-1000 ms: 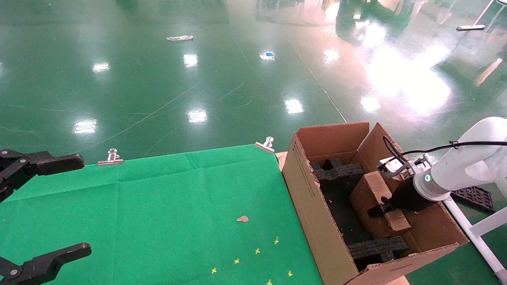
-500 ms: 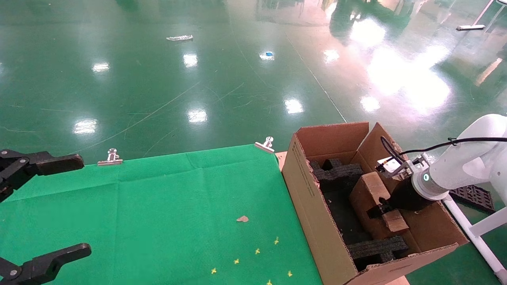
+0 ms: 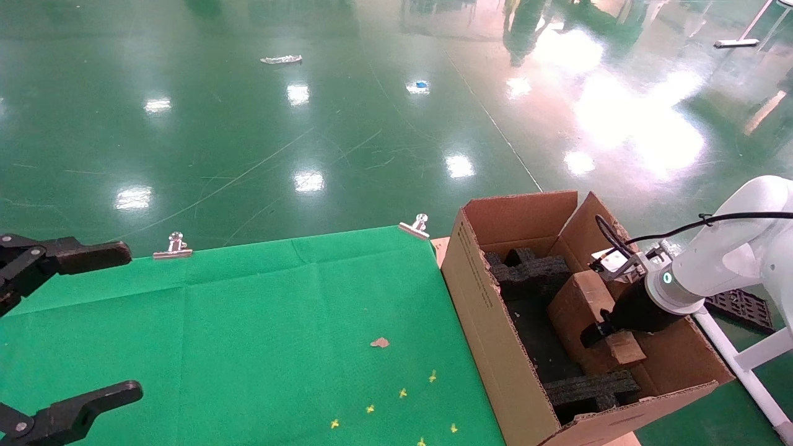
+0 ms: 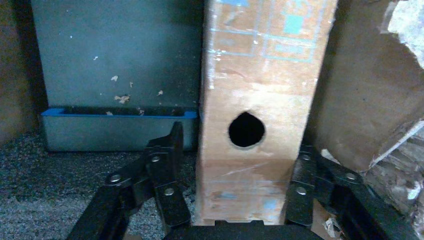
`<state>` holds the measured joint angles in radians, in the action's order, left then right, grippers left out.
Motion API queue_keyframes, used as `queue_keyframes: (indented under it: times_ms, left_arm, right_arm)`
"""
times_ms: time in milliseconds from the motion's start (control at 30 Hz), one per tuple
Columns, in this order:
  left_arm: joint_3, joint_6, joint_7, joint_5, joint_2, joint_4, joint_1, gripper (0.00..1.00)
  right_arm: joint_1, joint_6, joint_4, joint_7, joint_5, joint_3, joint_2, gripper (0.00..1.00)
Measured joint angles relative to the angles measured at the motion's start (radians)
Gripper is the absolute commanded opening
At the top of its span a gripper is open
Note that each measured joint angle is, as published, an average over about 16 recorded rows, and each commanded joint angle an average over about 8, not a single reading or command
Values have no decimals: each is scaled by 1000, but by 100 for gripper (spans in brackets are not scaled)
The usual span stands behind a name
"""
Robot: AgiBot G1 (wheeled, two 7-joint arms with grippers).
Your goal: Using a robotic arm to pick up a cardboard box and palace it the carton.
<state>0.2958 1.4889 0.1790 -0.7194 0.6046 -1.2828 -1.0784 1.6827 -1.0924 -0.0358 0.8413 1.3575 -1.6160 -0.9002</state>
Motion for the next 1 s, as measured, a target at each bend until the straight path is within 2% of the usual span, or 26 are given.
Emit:
queue_keyframes:
  times_ms: [667,833,1000]
  left_arm:
    - [1,0,-1,1,0,0,0,100]
    - [1,-1,-1,1,-1,0,0,100]
    - [2,-1,-1,1,-1,0,0,100]
  right_arm:
    - [15,-15,16,-30,-9,7,1,100]
    - [66,-35,7,-56,-21,16,13,100]
    - [167,-67,-14,-104,-39,30,36,100]
